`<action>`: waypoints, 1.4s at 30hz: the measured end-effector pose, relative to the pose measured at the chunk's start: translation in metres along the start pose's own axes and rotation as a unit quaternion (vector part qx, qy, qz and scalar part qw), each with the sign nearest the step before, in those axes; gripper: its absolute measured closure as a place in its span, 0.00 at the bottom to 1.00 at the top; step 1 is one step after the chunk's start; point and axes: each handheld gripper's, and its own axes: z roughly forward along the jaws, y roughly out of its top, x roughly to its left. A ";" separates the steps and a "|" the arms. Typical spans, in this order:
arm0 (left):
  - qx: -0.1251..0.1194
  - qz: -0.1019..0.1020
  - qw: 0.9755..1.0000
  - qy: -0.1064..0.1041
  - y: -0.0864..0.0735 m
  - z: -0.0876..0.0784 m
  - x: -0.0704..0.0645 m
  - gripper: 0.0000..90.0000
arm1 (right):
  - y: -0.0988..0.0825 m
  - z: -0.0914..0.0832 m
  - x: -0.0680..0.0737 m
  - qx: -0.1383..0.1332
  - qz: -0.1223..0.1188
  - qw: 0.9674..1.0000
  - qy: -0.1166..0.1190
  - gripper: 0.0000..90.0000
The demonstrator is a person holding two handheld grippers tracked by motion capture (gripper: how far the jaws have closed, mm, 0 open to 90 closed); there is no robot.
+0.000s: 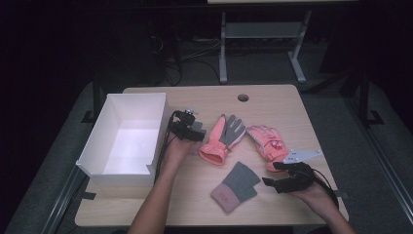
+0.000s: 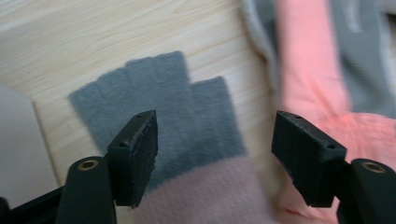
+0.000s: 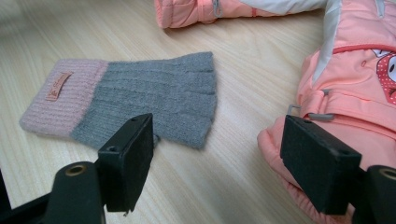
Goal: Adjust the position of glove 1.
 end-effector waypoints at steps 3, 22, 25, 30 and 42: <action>0.010 0.002 1.000 0.015 -0.001 0.008 0.004 0.40 | 0.000 0.000 0.000 0.000 0.000 1.000 0.000 0.28; 0.025 -0.018 0.999 0.018 -0.011 0.029 0.009 0.78 | 0.000 0.000 0.001 0.000 -0.001 1.000 0.005 0.29; 0.024 -0.019 0.999 0.015 -0.011 0.027 0.009 0.88 | 0.000 0.000 0.002 -0.001 -0.001 1.000 0.006 0.29; 0.019 -0.023 1.000 0.005 -0.008 0.022 0.010 0.93 | 0.000 0.000 0.001 0.000 0.003 1.000 0.007 0.29; -0.004 -0.004 1.000 0.011 0.012 -0.003 0.007 0.93 | 0.000 0.000 0.001 -0.003 0.003 1.000 0.007 0.29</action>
